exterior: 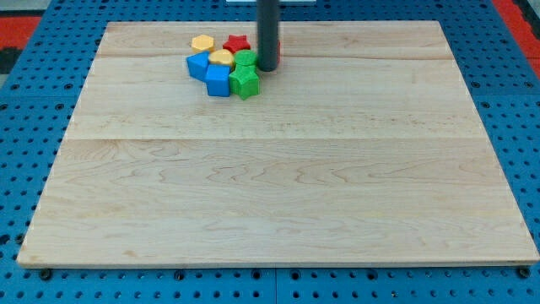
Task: Place your arm diagonal to the red star
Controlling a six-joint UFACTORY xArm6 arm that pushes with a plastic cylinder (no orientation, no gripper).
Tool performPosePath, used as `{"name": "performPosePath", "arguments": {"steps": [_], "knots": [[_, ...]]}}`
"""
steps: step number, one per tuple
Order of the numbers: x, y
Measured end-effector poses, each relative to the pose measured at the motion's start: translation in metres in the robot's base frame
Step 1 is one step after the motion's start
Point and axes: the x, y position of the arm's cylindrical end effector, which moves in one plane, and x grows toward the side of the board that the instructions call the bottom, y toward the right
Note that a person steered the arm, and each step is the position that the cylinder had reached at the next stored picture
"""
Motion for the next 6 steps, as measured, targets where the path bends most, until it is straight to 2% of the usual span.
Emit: {"name": "performPosePath", "arguments": {"steps": [3,6], "knots": [[-0.015,0.095],[-0.066,0.12]]}}
